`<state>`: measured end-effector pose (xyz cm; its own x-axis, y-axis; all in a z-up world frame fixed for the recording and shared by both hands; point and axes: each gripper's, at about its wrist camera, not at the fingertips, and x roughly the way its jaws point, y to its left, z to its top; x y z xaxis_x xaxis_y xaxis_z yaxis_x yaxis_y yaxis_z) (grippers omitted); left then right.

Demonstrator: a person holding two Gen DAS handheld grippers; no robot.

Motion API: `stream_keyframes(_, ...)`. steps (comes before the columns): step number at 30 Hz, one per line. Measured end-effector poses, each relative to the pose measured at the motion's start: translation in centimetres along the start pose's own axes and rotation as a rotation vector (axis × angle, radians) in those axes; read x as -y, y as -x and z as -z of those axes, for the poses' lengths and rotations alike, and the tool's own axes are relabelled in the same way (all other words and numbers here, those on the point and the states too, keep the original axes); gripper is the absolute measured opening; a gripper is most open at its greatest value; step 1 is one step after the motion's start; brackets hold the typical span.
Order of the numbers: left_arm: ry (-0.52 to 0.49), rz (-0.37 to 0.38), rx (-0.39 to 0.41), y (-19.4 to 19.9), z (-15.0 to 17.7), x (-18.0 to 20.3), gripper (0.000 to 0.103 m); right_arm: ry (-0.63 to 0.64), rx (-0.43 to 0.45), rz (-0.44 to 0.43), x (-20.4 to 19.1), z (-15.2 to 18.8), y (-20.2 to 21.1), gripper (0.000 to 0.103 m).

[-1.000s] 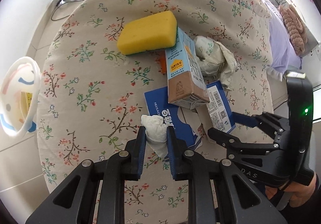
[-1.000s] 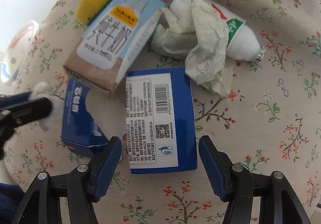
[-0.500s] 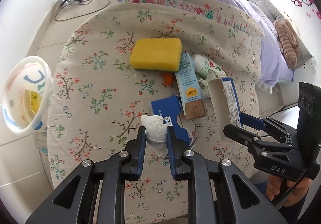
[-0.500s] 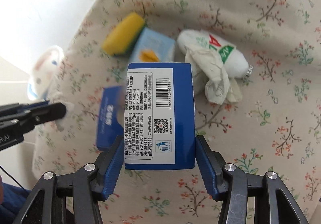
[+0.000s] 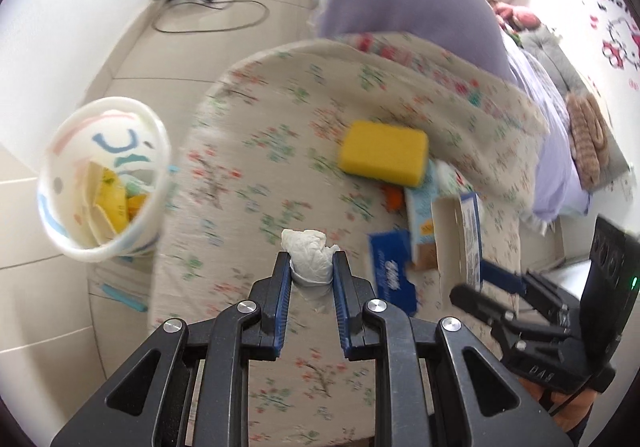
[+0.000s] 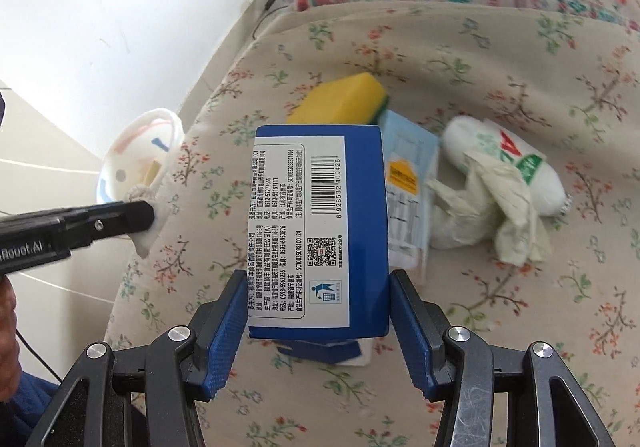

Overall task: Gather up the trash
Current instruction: 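Drop the tissue and blue box into the wastebasket with both grippers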

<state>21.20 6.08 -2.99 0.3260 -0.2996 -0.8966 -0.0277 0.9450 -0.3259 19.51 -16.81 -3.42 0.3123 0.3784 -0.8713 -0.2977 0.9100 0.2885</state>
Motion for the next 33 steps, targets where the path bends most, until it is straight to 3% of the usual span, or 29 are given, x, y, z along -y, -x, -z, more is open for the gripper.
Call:
stream_keyframes(11, 0.259, -0.008, 0.073, 2.4, -2.9, -9.4, 0.022, 0.031, -0.026, -0.046, -4.2, -2.2, -3.1, 0.06)
stream_keyframes(19, 0.461, -0.034, 0.114, 3.7, -4.1, -18.0, 0.022, 0.011, -0.066, -0.143, -9.1, -4.2, -7.1, 0.06)
stream_keyframes(25, 0.52, -0.091, 0.099, 2.8, -4.4, -21.1, 0.022, -0.001, -0.101, -0.226, -13.5, -6.4, -11.4, 0.06)
stream_keyframes(33, 0.542, -0.064, 0.08, 2.1, -4.6, -22.2, 0.022, 0.022, -0.13, -0.244, -18.7, -8.1, -16.2, 0.06)
